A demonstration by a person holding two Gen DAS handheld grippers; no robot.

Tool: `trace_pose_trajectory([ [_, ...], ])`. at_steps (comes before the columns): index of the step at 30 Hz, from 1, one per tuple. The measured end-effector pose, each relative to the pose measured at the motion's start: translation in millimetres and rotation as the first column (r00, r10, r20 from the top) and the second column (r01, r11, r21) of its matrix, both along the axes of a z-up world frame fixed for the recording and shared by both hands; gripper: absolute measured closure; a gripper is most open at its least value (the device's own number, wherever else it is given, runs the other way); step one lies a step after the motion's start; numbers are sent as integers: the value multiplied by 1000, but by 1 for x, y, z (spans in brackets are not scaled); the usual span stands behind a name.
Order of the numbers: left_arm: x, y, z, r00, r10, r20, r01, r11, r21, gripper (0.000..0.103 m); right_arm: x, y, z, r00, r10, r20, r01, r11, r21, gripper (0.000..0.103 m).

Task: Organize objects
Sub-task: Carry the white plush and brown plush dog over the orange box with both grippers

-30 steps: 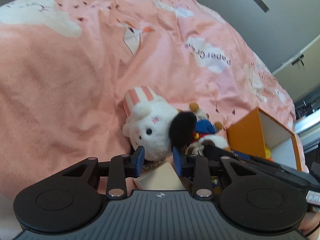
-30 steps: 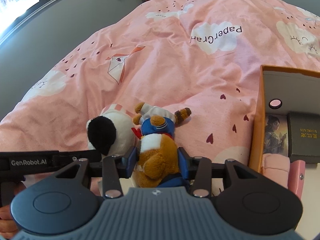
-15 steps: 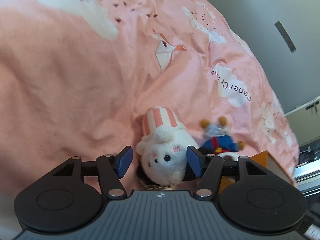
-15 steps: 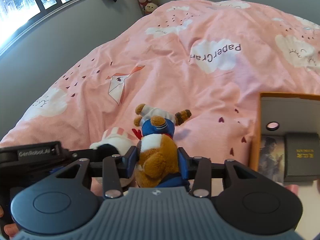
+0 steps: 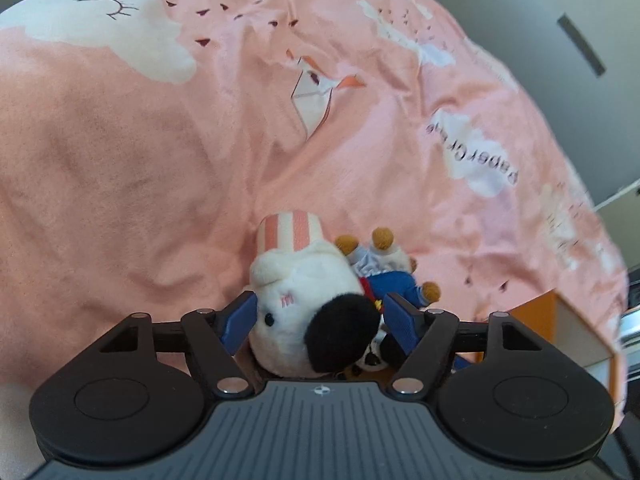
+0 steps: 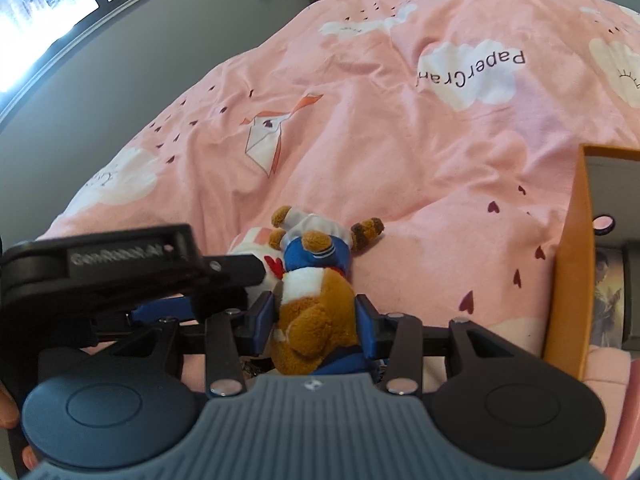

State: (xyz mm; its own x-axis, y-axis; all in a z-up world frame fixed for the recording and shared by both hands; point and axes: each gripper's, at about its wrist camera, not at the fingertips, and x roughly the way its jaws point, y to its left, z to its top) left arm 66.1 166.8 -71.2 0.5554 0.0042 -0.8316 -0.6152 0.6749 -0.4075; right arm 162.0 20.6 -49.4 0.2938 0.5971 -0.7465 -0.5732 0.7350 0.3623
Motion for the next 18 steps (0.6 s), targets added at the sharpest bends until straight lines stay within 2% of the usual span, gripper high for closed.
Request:
trace_pose_trajectory([
  [3,5,-3,-7,999,-21,-45,23,999,41,26,1,2,-6,1000,0,-16,0,1000,-9,58],
  [5,5,-4,-9,999,-35,-42,37,998,58,26,0,3,-7,1000,4,-16,-4,1000,-16,58],
  [6,6,-4,-9,998,-45,-39,47,997,67,31,-1,3,-7,1000,6,-12,-6,1000,-22,58],
  [9,7,-7,-10,996,-78,-38,82,992,92,34,-1,3,-7,1000,6,-12,-6,1000,-27,58],
  [14,-3,-5,-4,993,-115,2,114,988,100,38,-2,-5,-1,1000,-18,-7,18,1000,-15,59],
  [18,-14,-11,9,989,-144,26,139,981,138,38,-4,-22,10,998,-55,11,55,998,12,59],
])
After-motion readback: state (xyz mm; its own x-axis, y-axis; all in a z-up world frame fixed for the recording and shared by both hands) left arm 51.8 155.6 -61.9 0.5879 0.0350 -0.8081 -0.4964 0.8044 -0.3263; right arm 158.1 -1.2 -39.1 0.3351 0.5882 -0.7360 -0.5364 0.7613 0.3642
